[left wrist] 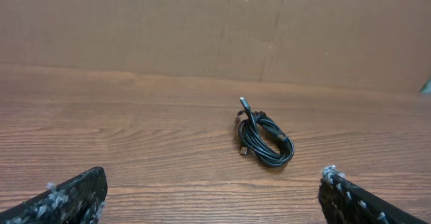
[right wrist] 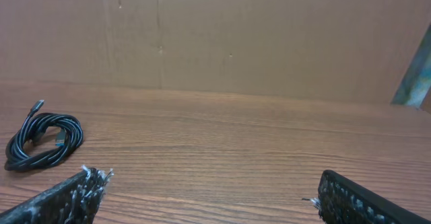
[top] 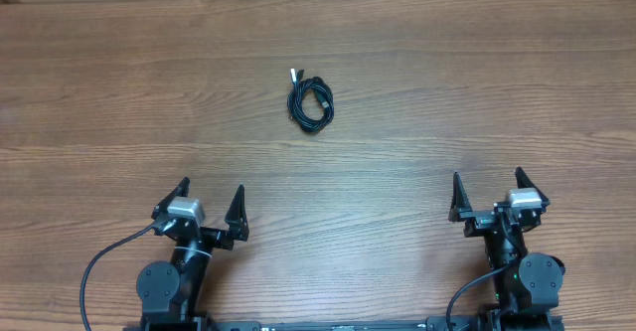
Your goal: Untangle cables
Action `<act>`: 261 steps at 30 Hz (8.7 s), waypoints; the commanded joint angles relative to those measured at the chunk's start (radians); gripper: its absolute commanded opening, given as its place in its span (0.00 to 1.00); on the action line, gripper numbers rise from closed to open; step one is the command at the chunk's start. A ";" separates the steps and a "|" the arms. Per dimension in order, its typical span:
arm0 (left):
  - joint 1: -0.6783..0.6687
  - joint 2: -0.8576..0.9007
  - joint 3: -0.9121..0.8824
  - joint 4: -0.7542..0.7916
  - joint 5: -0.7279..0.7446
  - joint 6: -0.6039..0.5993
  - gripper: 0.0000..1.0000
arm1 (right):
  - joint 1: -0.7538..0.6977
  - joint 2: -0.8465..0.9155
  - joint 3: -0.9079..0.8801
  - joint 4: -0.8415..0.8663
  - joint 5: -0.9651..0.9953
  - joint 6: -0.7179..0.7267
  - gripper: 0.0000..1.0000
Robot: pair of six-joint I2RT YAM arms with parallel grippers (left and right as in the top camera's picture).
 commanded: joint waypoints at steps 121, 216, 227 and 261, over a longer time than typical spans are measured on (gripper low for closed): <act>-0.003 -0.010 -0.003 0.000 0.012 -0.010 1.00 | -0.007 0.433 0.520 -0.131 -0.267 0.226 1.00; -0.003 -0.010 -0.003 -0.016 -0.147 0.024 1.00 | -0.007 1.378 0.726 -0.126 -0.435 0.468 1.00; -0.003 -0.010 -0.003 -0.016 -0.147 0.024 0.99 | -0.007 1.378 0.726 -0.126 -0.435 0.468 1.00; -0.003 -0.010 -0.003 -0.017 -0.147 0.024 0.99 | -0.007 1.378 0.726 -0.126 -0.435 0.468 1.00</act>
